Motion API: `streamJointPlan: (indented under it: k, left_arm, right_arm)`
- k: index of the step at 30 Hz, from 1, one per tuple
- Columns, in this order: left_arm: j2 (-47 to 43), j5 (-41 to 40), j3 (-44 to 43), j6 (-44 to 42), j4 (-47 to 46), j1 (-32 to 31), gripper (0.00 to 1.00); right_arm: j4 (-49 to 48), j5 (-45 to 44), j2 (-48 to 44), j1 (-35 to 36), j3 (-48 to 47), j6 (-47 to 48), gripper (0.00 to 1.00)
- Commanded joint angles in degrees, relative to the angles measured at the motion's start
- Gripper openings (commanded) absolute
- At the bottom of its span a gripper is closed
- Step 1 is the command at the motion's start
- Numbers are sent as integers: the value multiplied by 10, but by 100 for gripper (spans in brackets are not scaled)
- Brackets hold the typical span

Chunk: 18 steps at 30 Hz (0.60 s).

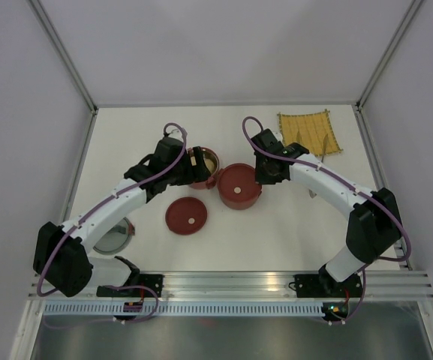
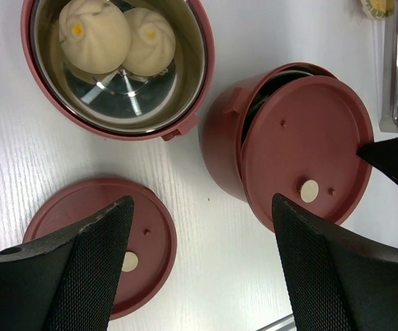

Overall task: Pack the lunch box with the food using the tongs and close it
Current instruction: Close the box lid on the packing box.

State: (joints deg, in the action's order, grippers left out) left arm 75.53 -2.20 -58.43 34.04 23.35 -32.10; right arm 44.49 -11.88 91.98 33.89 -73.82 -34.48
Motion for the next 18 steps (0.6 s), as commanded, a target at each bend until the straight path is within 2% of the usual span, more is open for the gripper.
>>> streamJointPlan:
  k: [1, 18]
  left_arm:
    - [4, 18, -23, -20, -27, 2, 86]
    - [31, 49, -27, -23, -38, 2, 85]
  right_arm:
    - [-11, -19, 0, -3, -10, -7, 0]
    - [-41, -15, 29, -15, -32, 8, 1]
